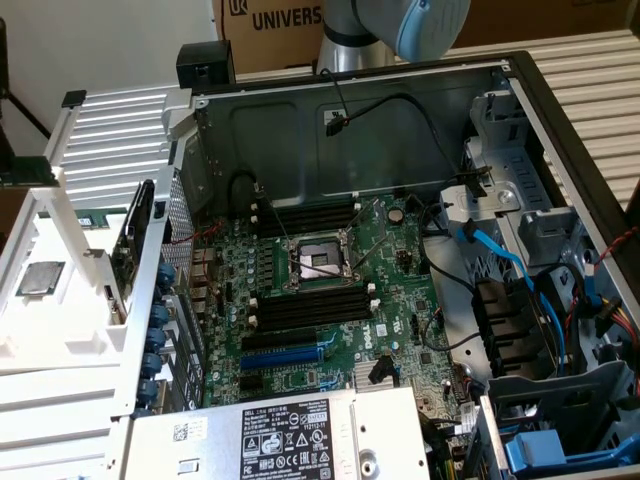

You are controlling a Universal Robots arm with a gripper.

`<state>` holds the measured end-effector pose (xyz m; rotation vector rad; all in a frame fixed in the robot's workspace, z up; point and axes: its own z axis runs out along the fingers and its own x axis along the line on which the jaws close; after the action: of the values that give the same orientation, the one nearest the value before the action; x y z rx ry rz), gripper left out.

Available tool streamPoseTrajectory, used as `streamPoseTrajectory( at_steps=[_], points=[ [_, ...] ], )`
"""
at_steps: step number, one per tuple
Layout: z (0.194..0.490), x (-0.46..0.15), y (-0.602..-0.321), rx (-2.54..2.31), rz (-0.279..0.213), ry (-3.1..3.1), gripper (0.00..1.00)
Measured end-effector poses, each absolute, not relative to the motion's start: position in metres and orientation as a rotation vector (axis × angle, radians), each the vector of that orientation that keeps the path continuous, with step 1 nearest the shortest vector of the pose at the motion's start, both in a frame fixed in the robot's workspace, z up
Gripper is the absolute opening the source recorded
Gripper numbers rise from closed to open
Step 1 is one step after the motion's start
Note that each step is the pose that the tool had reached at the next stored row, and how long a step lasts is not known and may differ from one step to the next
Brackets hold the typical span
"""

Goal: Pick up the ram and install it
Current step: 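Pick up the ram and move it above insertion slot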

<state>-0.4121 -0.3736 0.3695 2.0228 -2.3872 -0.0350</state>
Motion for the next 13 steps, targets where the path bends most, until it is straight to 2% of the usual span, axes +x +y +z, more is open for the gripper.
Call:
streamPoseTrajectory(
  at_steps=[13],
  points=[
    [0.382, -0.385, -0.359, 2.024, -0.029, -2.389, 0.12]
  ],
)
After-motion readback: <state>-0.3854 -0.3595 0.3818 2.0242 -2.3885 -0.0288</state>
